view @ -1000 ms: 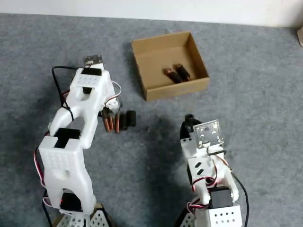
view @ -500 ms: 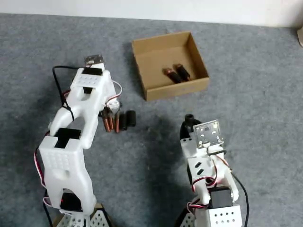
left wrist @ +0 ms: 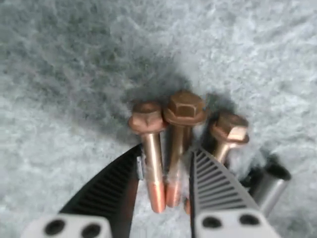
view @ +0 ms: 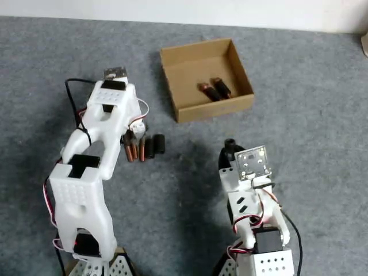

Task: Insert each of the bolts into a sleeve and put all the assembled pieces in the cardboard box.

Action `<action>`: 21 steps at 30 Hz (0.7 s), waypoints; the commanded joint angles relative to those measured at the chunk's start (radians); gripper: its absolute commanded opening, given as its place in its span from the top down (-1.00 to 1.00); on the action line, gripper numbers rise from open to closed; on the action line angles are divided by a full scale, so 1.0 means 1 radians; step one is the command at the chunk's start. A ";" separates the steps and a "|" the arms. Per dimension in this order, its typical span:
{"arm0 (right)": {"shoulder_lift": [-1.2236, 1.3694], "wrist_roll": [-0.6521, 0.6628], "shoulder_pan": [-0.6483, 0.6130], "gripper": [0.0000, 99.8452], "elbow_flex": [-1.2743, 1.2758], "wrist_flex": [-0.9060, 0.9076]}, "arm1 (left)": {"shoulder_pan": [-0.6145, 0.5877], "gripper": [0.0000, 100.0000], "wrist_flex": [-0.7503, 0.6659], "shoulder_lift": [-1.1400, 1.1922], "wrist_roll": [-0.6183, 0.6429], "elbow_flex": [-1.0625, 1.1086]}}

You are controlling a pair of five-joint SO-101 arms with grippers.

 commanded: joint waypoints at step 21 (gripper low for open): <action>-0.012 0.012 0.010 0.99 0.038 -0.031 | 0.077 0.99 -0.224 -0.700 -0.213 0.513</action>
